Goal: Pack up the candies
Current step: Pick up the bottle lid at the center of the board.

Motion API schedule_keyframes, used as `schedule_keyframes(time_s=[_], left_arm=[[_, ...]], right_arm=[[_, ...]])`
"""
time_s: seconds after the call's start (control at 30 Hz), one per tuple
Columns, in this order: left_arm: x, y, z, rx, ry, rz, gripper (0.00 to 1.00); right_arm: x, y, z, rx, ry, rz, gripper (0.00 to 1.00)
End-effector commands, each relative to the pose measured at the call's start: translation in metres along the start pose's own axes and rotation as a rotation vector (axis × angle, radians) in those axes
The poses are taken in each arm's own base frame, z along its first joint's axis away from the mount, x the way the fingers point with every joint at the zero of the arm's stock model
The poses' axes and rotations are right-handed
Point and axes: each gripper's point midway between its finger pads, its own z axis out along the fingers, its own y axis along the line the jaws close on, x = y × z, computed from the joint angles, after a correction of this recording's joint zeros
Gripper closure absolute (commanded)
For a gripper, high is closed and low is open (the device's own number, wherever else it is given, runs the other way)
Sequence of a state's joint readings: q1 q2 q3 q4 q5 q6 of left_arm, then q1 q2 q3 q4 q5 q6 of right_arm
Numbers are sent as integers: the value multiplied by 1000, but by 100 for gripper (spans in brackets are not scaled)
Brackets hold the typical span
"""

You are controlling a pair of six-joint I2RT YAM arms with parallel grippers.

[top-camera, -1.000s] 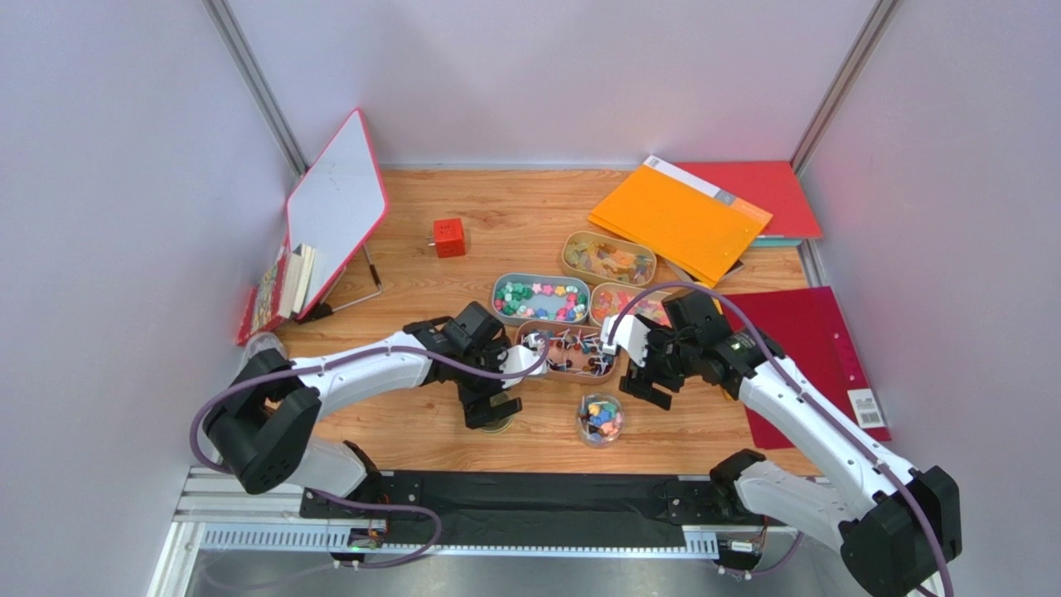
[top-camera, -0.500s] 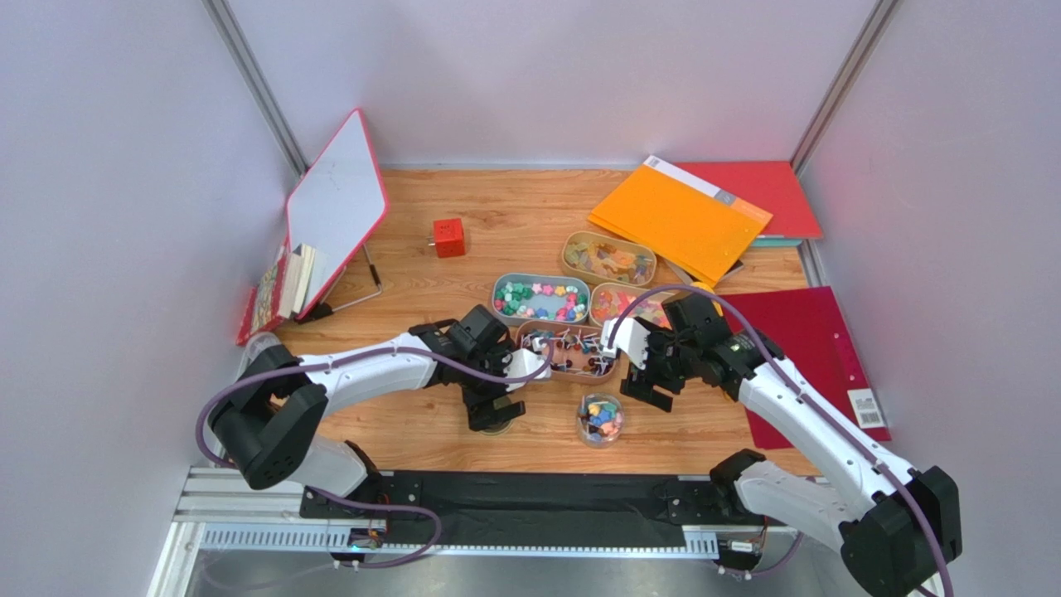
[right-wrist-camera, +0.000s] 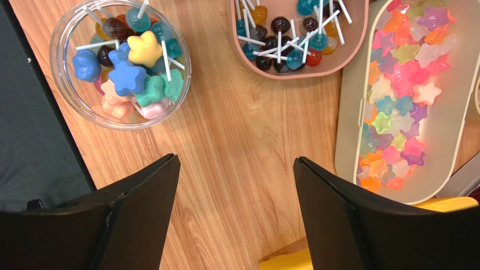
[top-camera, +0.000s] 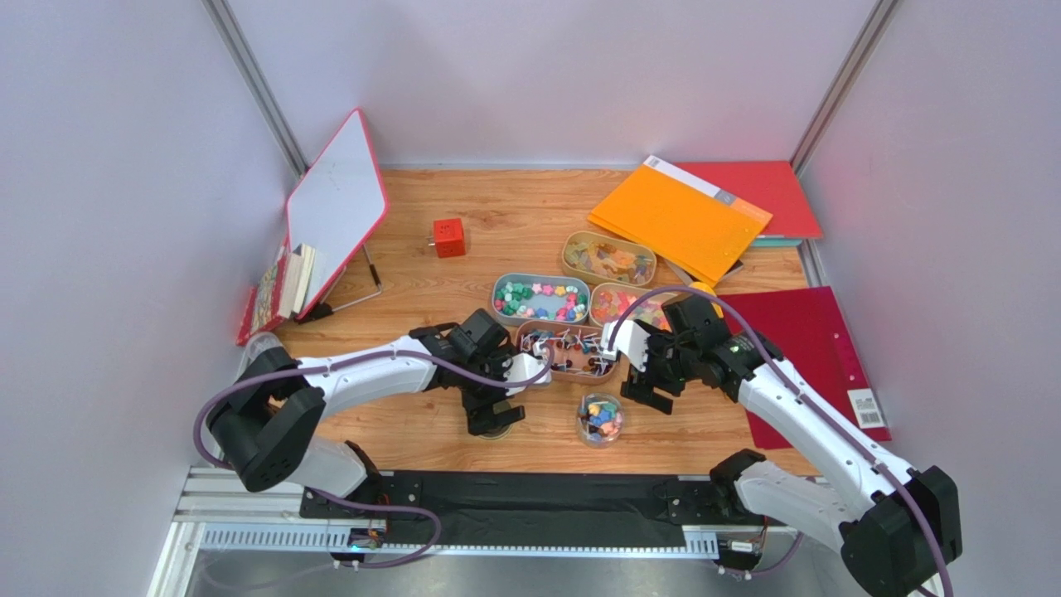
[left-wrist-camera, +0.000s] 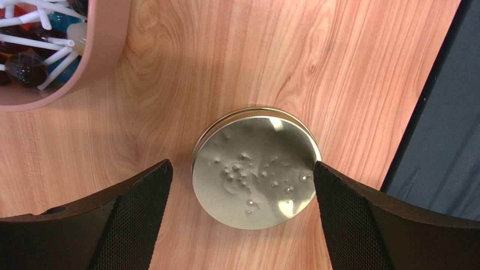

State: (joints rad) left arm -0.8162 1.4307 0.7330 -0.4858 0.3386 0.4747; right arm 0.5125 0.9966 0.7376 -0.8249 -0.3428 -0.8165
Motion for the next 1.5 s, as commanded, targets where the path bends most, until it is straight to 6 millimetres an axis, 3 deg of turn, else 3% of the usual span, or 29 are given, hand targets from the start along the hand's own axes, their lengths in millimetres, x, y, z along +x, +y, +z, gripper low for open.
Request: schedule_keyframes(time_s=[0.0,0.23,0.6,0.97,1.23,1.47], left_arm=[[3,-6,-4,-6,-5,4,0],[3,-3,-9,-37,-12,7,0],[4,-12,1,-19,-1,48,0],[8,-27,-13,39,14,97,0],[13,-32,-6,32,42,139,0],[8,-20,6,-20,39,100,0]], right_arm=[[-8,-3,-3,17,-43,-23,21],[-6,-2,-2,12,-38,-19,21],[-7,-4,-2,11,-33,-23,20],[-6,-1,-3,0,-32,-28,20],[-6,-1,-1,-1,-31,-26,20],[-4,-1,0,-1,-28,-24,20]])
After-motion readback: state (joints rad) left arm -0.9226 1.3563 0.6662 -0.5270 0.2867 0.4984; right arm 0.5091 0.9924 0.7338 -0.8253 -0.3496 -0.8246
